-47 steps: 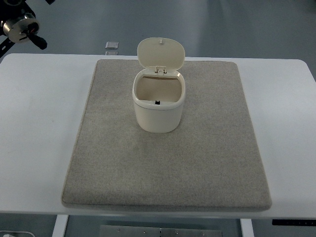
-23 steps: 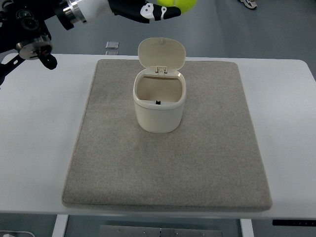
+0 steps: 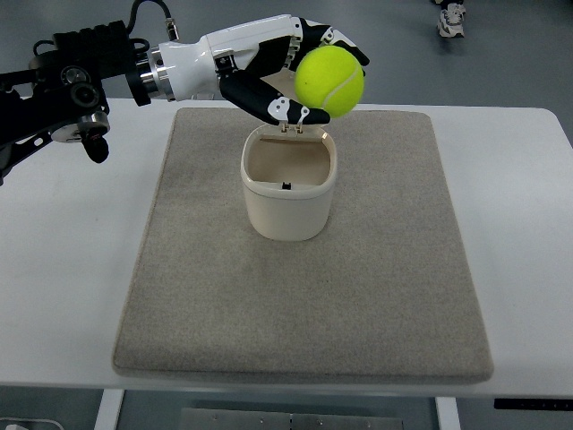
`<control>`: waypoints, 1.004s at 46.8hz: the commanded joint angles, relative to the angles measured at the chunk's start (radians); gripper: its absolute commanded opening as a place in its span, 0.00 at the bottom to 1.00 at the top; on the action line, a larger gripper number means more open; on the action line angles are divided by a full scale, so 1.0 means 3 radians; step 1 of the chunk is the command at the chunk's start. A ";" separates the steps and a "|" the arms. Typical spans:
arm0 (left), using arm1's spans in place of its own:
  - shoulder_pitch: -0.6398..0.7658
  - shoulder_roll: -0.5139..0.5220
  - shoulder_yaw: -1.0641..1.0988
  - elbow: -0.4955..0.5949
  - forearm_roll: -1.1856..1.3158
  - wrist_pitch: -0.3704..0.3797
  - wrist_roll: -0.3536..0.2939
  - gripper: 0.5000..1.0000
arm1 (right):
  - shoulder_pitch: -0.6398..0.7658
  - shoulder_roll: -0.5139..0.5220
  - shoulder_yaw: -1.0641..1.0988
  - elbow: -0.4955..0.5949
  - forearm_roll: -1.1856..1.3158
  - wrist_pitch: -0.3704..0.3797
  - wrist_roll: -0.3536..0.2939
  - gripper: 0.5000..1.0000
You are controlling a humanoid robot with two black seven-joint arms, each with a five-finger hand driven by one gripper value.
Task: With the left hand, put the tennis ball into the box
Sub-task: 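Carry the ball with the left hand over the open cream bin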
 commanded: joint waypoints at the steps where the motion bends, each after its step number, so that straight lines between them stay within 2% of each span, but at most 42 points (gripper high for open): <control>1: 0.0028 0.0003 0.0054 -0.0030 0.0054 -0.0036 0.0005 0.00 | 0.0000 0.0000 0.0000 0.0000 0.0000 0.0000 0.0000 0.88; 47: 0.0084 0.0065 0.0540 0.0251 0.0151 0.0086 0.0005 0.00 | 0.0000 0.0000 0.0000 0.0000 0.0000 0.0000 0.0000 0.88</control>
